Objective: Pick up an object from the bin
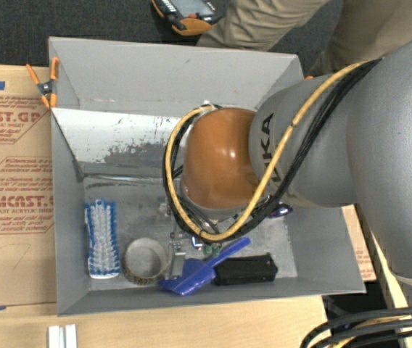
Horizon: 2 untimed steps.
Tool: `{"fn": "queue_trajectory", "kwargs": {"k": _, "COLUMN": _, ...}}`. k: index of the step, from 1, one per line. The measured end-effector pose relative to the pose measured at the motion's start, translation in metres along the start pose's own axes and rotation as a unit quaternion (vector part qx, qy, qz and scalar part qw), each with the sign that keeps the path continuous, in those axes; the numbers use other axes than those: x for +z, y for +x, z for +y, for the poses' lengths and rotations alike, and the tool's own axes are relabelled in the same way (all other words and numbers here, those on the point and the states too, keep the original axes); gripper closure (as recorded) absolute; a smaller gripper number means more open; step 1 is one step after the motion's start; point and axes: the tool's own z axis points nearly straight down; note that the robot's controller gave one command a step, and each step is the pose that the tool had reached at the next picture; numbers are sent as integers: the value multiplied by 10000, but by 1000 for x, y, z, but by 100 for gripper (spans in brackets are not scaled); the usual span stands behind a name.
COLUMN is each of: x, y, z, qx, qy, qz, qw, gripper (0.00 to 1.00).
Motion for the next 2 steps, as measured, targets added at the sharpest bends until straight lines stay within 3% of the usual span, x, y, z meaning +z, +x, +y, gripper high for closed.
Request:
{"fn": "queue_trajectory", "kwargs": {"k": 1, "x": 0, "y": 0, "z": 0, "qx": 0, "qy": 0, "qz": 0, "qw": 10000, "gripper": 0}}
{"fn": "queue_trajectory", "kwargs": {"k": 2, "x": 30, "y": 2, "z": -34, "qx": 150, "qy": 10, "qz": 15, "qw": 9999, "gripper": 0}}
